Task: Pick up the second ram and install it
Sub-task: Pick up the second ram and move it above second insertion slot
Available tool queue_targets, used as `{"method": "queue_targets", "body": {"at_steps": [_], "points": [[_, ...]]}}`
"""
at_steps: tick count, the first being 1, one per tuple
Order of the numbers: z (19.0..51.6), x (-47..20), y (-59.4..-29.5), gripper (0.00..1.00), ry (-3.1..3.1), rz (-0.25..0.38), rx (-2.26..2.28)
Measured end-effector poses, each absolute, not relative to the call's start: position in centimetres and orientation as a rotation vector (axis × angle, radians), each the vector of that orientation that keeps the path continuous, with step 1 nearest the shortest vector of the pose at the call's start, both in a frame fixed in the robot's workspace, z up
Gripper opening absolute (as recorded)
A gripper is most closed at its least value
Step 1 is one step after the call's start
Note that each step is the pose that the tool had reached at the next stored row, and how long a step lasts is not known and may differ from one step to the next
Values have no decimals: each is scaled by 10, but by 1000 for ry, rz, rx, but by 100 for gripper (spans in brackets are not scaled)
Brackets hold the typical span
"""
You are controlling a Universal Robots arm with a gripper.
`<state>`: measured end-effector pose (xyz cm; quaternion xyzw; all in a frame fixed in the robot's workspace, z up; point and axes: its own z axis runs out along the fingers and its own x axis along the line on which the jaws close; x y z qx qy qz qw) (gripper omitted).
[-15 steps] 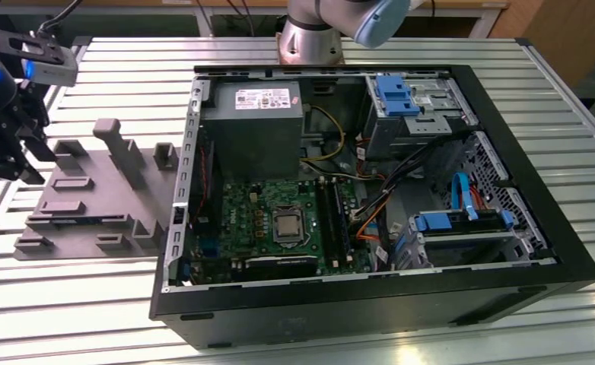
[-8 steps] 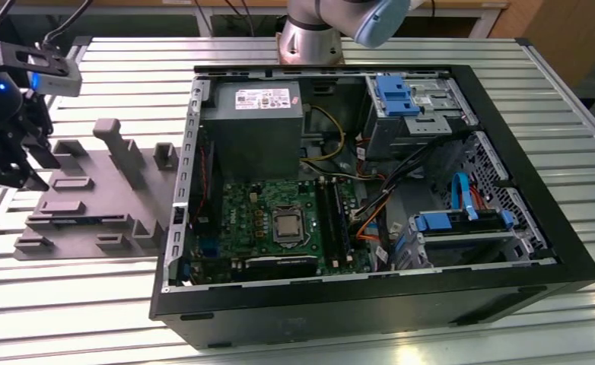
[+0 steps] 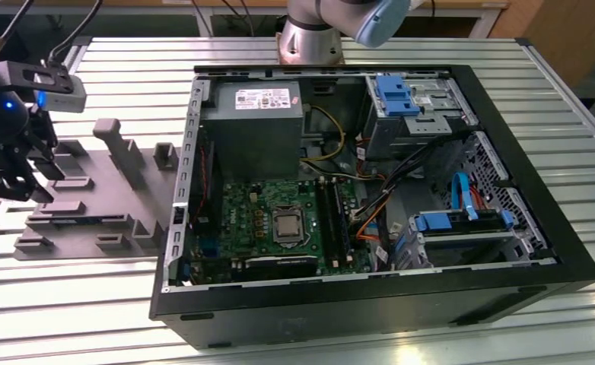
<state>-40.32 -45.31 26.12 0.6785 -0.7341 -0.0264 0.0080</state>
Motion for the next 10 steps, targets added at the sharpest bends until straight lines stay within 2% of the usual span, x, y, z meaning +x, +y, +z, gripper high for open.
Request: {"method": "queue_targets", "body": {"at_steps": [10], "points": [[243,-403,-456,43,-2290,-82,2126]]}}
